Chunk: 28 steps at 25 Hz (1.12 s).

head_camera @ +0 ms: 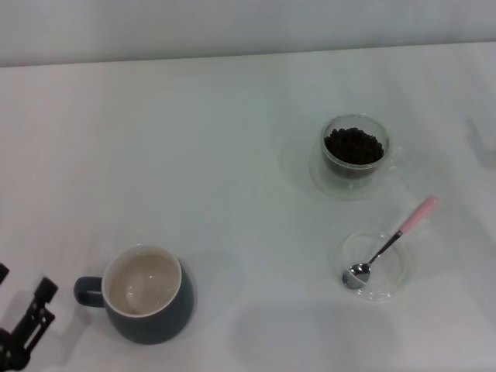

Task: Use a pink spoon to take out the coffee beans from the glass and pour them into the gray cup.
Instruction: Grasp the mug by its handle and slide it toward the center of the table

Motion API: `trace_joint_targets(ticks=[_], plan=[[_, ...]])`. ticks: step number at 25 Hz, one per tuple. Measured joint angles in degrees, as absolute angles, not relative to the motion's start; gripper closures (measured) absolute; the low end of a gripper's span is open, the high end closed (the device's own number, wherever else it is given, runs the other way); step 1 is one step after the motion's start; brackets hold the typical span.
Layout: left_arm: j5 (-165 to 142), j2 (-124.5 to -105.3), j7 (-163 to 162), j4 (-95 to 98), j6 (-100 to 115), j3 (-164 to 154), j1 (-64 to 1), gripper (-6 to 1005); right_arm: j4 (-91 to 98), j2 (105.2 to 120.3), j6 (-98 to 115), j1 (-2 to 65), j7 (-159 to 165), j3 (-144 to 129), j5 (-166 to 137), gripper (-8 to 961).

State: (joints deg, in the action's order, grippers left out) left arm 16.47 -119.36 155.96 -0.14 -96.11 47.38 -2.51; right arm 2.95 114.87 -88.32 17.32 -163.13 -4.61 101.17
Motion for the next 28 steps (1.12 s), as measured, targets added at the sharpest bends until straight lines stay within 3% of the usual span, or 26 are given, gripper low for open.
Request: trace_joint_targets(ticks=[12, 28], plan=[[12.5, -119.53, 155.6, 0.1, -91.2, 47.2, -1.0, 246, 4.3, 114.95, -88.4, 18.5, -163.2, -4.5, 101.3, 211], [12.3, -119.37, 154.0, -0.9, -83.6, 47.2, -6.5, 257, 3.0, 114.95, -88.6, 17.8, -163.1, -4.5, 101.3, 212]])
